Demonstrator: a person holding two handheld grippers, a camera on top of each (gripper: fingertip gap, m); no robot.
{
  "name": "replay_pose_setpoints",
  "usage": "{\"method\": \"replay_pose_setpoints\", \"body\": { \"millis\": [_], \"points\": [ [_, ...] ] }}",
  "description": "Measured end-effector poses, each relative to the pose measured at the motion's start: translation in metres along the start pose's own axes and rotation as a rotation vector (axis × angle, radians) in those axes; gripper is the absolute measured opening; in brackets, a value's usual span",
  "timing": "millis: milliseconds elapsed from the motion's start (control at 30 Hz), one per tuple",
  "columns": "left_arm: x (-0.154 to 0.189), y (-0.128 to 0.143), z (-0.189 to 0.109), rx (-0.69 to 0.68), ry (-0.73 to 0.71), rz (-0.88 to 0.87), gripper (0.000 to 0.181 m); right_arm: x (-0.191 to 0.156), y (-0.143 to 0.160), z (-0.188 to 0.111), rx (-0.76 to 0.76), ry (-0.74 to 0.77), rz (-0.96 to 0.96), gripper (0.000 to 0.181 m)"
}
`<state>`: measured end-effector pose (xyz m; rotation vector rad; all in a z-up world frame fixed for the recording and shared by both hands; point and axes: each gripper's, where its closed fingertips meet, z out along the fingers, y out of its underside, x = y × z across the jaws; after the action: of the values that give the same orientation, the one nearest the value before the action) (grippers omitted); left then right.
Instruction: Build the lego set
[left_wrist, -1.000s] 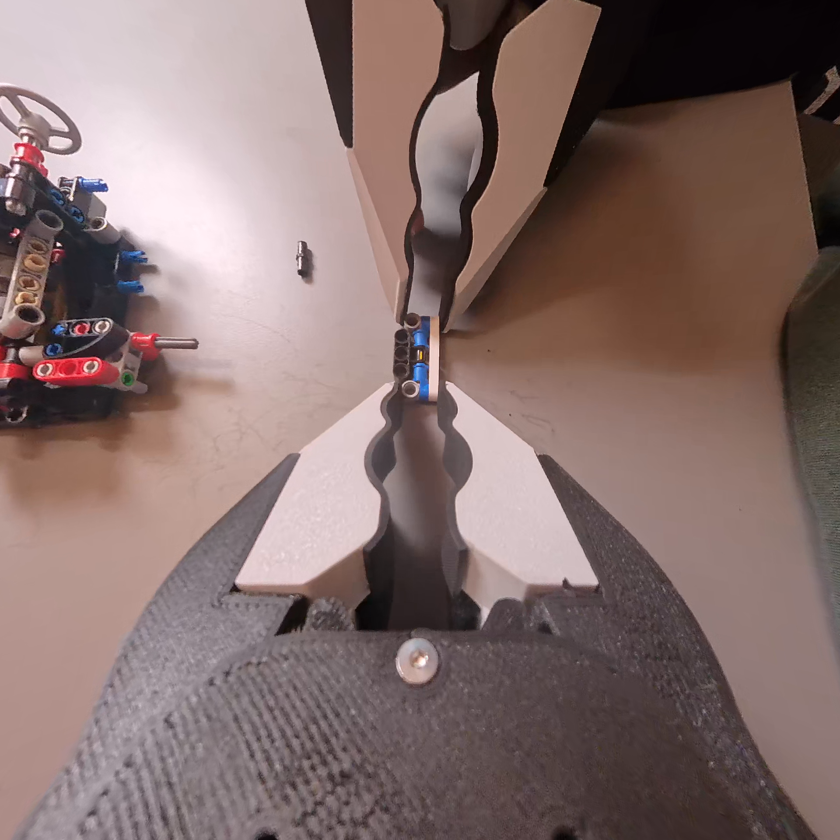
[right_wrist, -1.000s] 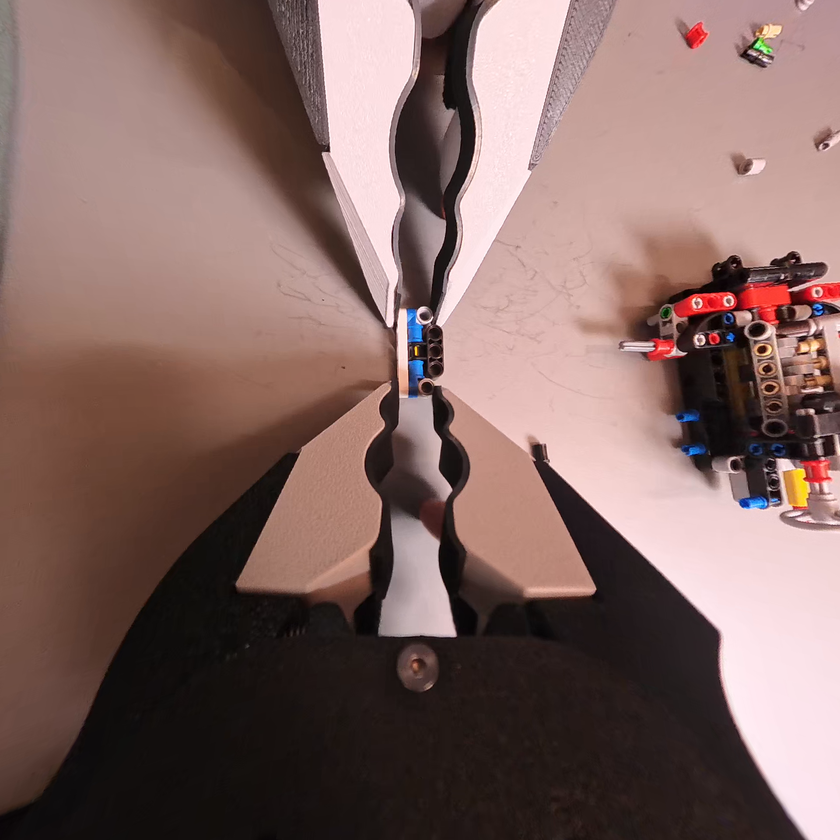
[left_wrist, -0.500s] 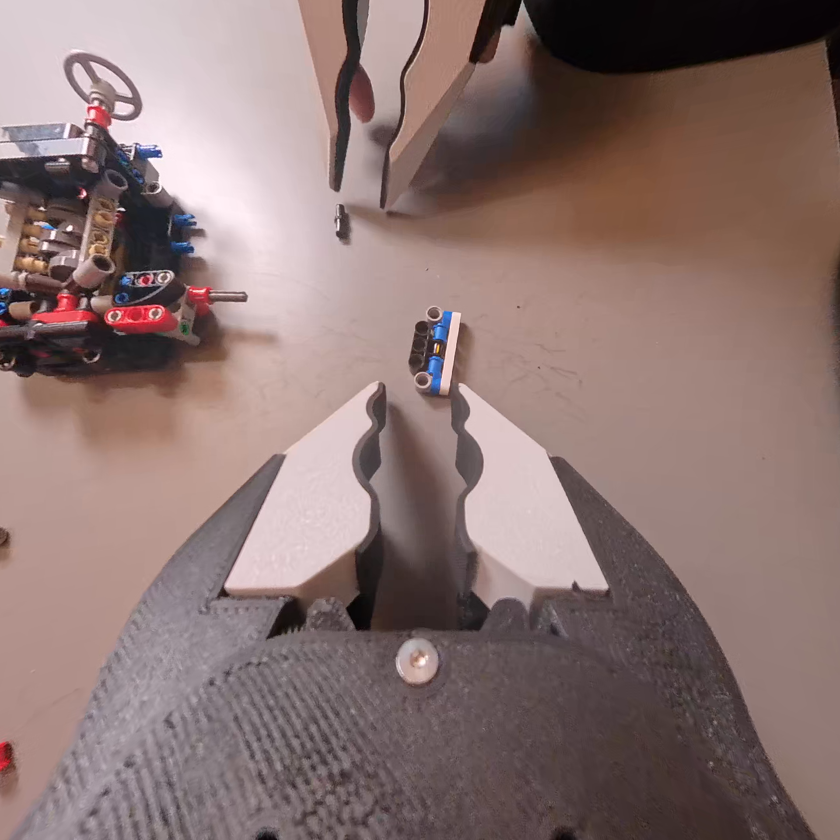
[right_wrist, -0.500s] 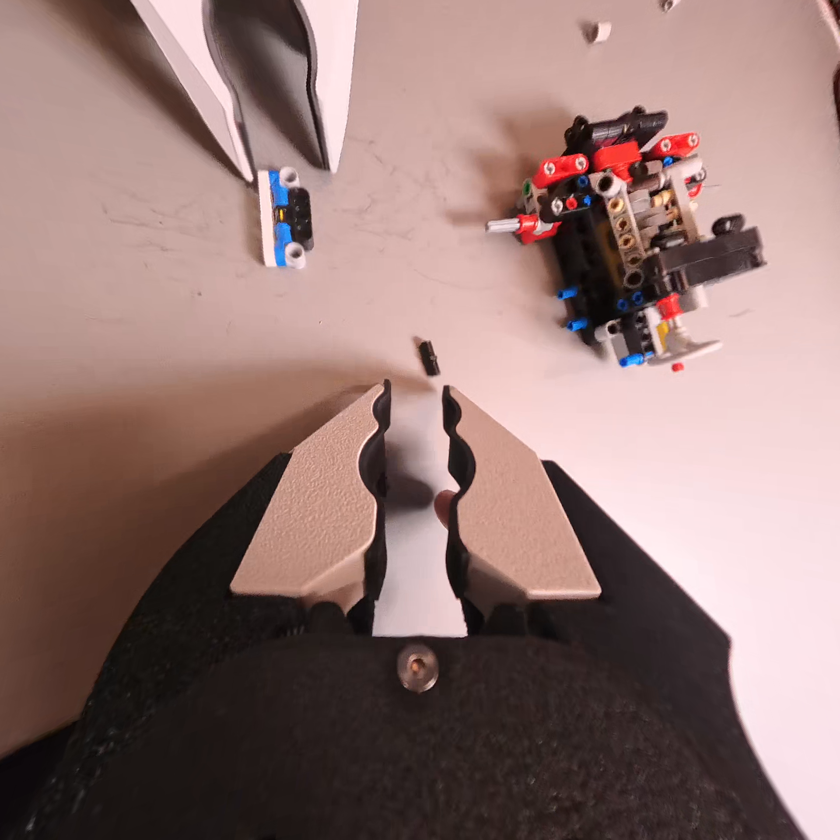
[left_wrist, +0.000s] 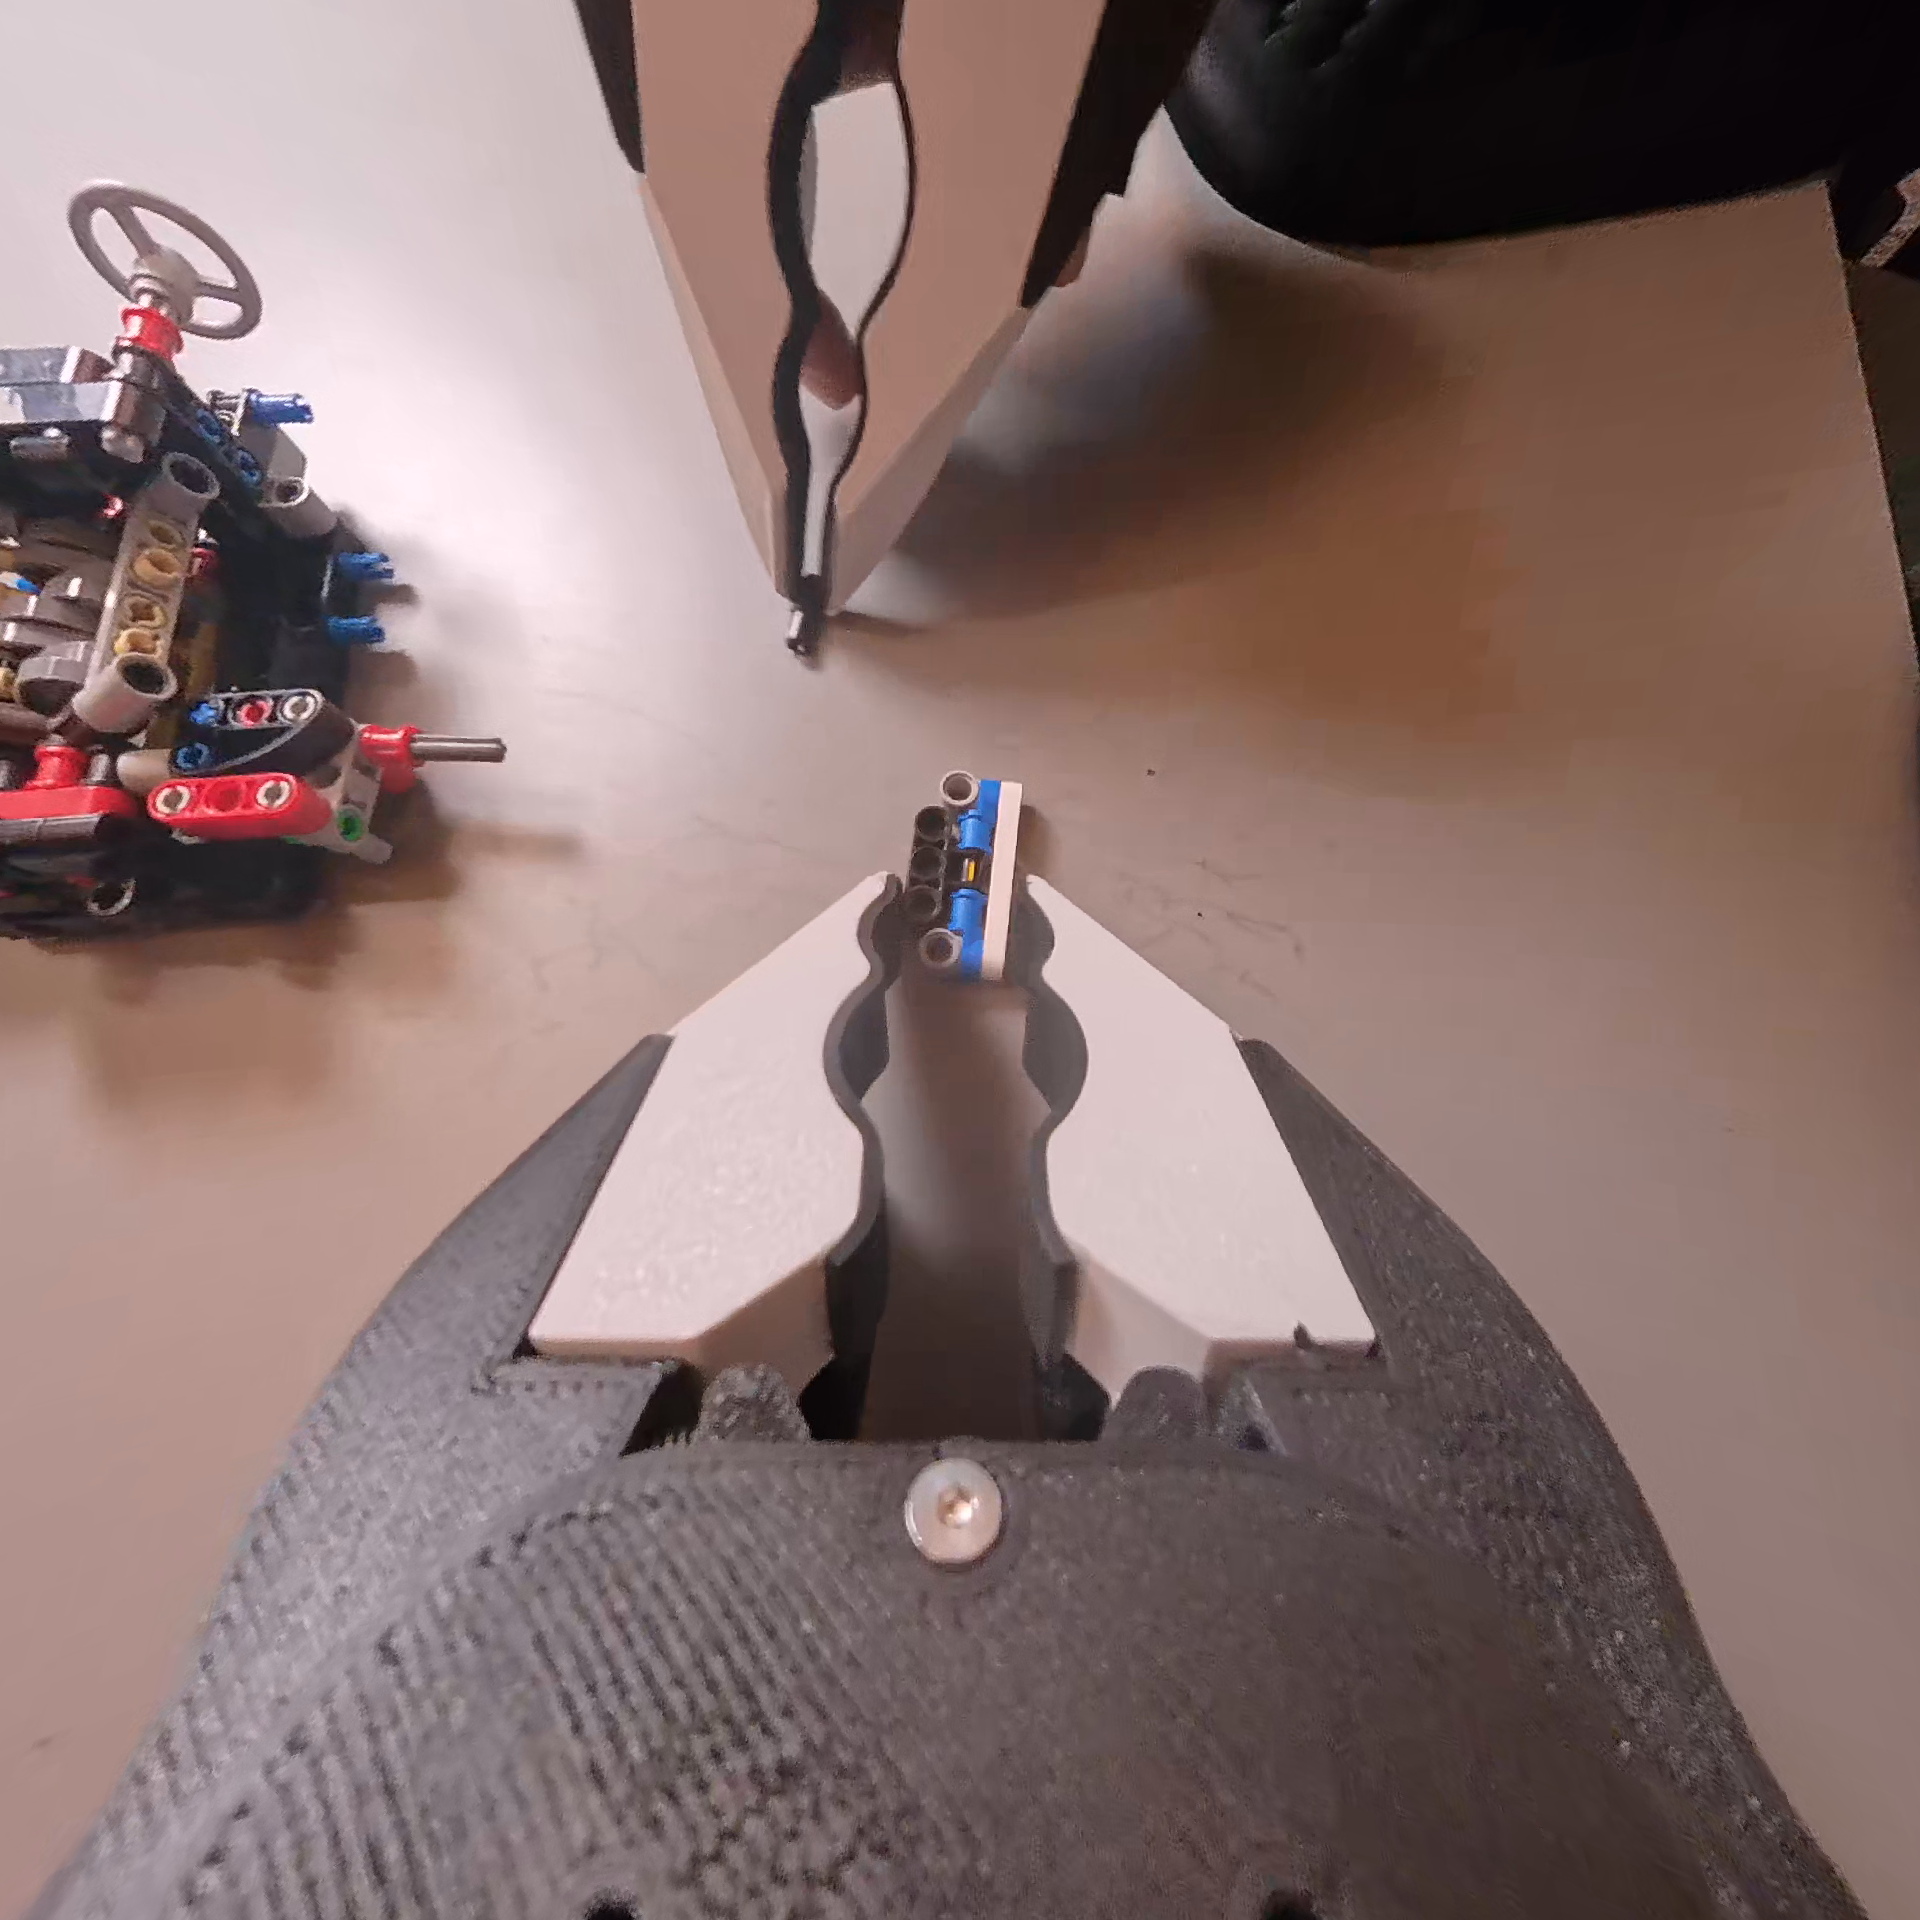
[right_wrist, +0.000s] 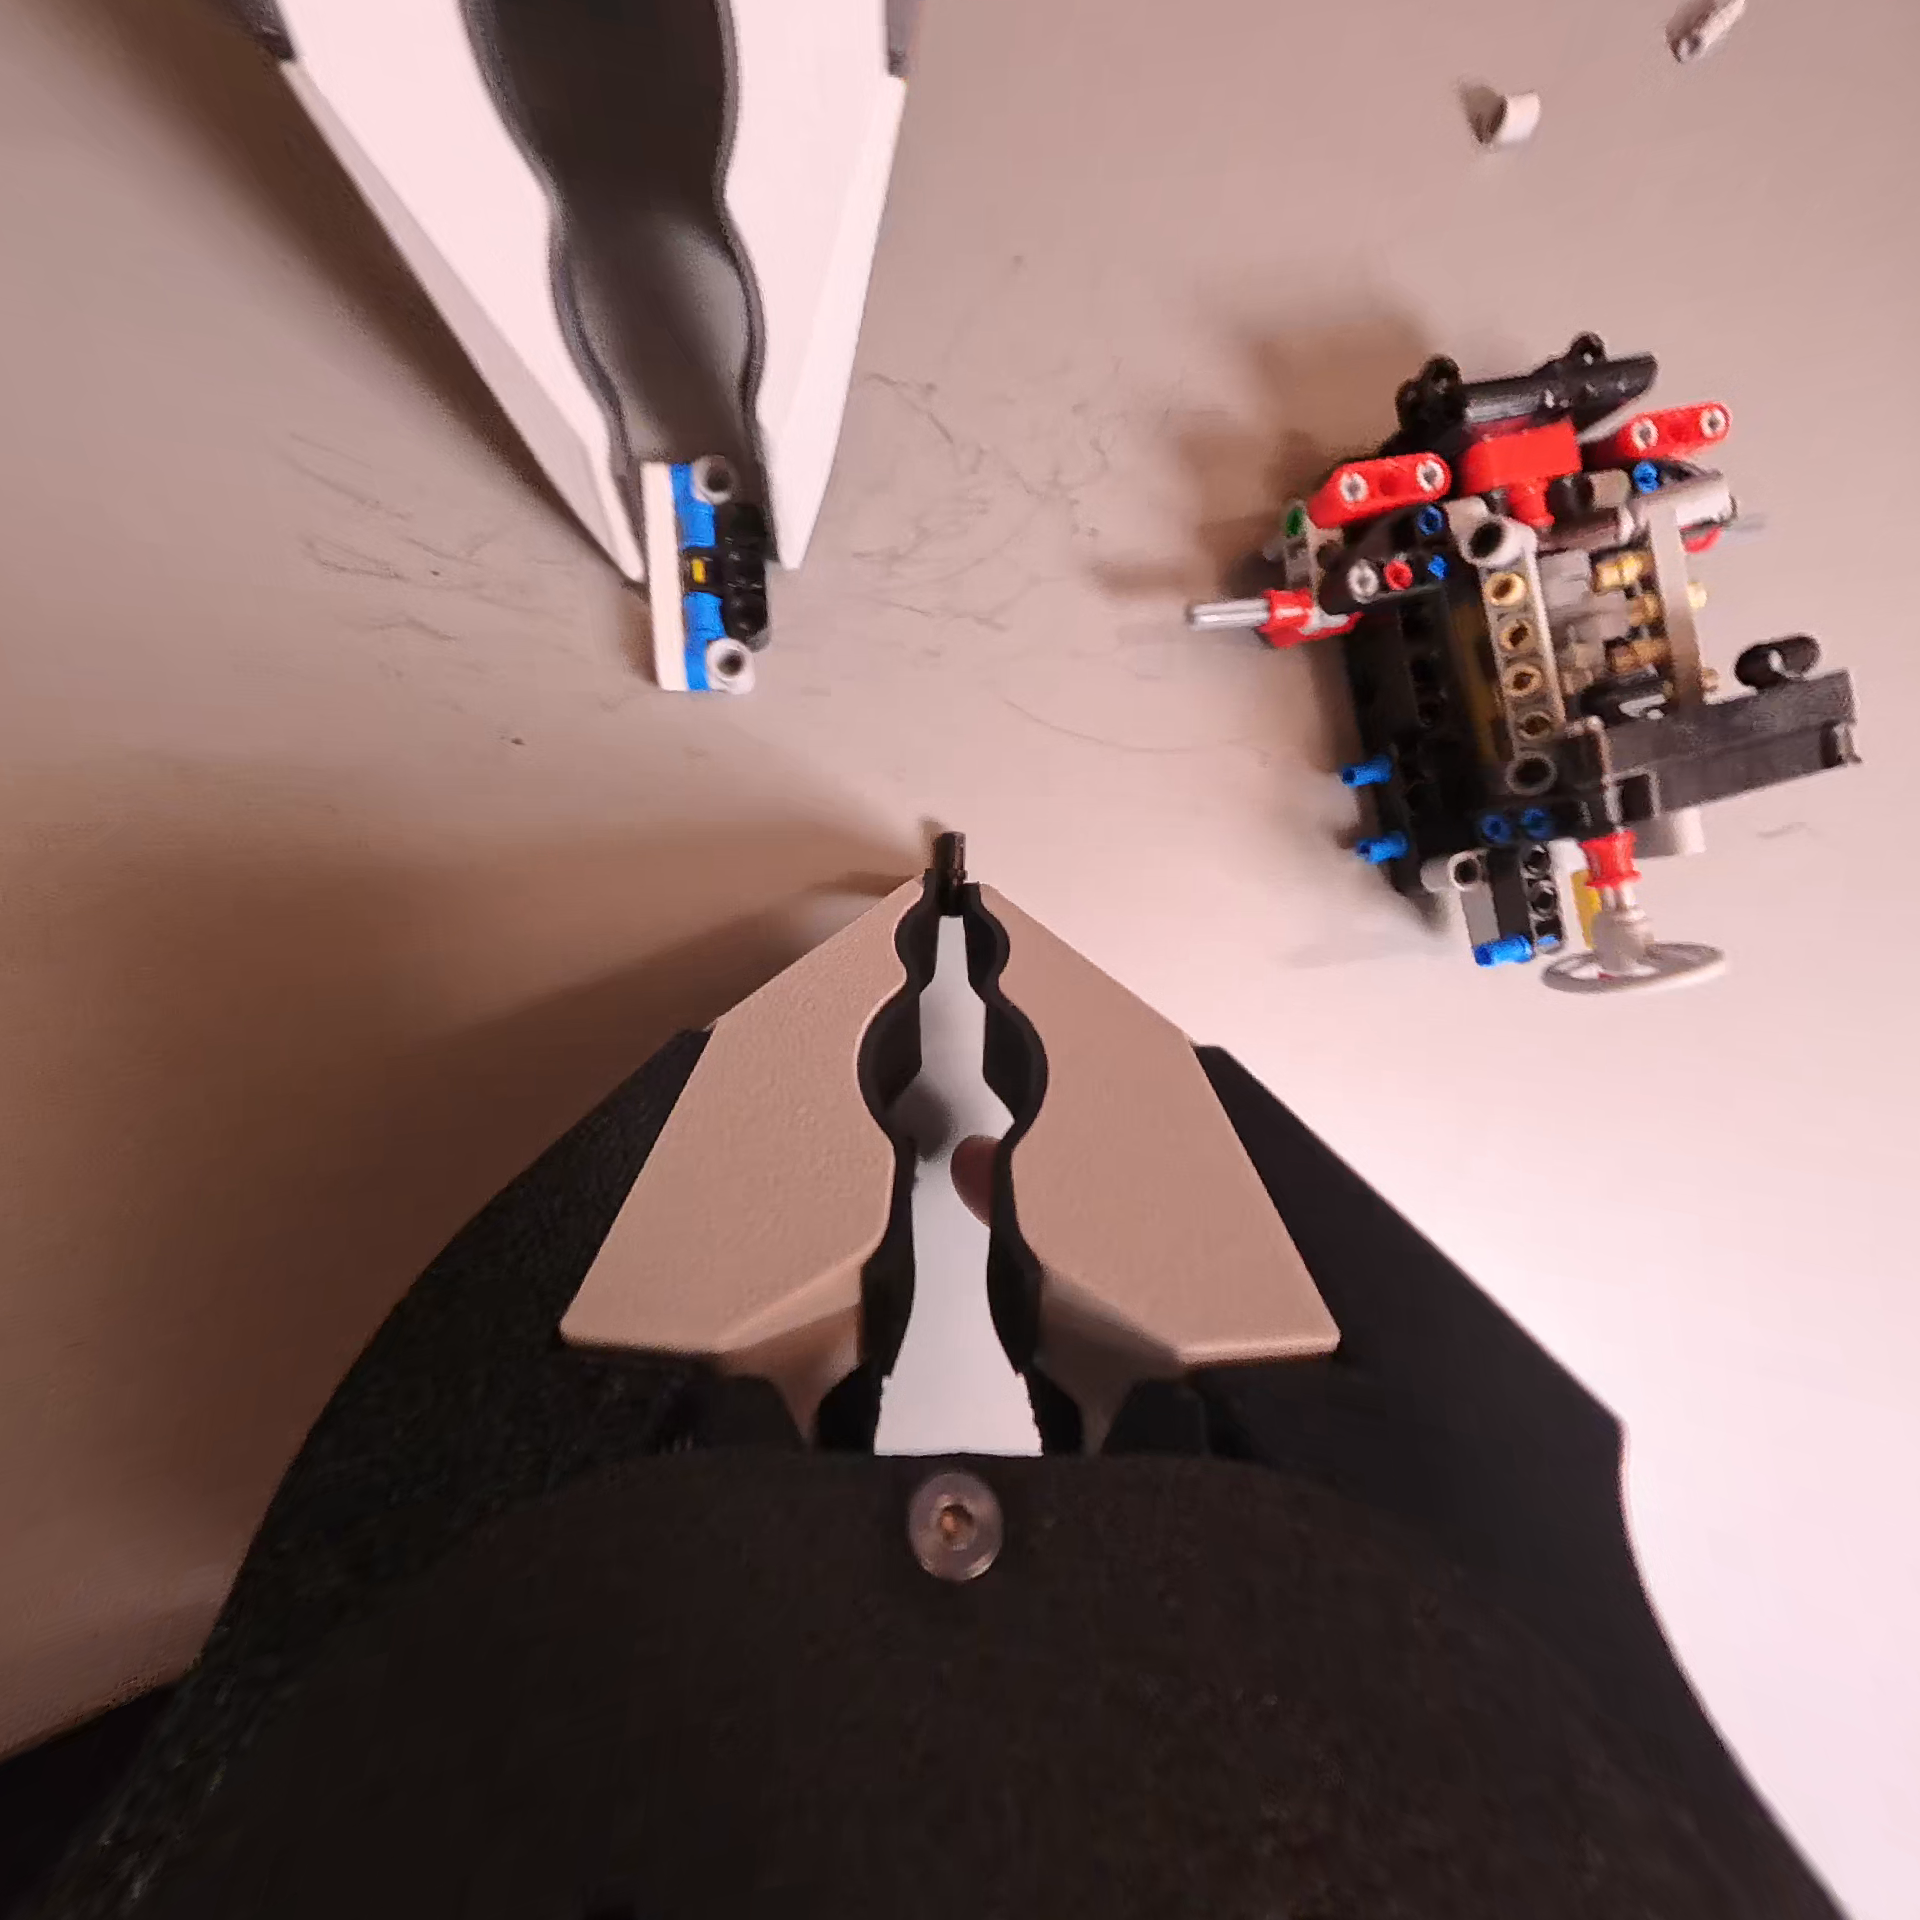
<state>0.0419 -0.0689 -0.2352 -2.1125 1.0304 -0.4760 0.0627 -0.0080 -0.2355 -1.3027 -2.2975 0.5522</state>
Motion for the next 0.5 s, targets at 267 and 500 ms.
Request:
{"method": "replay_pose_setpoints", "body": {
  "millis": [267,500],
  "points": [
    [0.001,-0.036,-0.028,0.262,0.137,-0.240,0.025,-0.019,-0.058,-0.021,0.279,0.082,-0.136,0.003],
    [-0.002,-0.056,-0.045,0.462,0.411,-0.598,0.020,-0.018,-0.081,-0.032,0.368,0.295,-0.332,0.003]
  ]
}}
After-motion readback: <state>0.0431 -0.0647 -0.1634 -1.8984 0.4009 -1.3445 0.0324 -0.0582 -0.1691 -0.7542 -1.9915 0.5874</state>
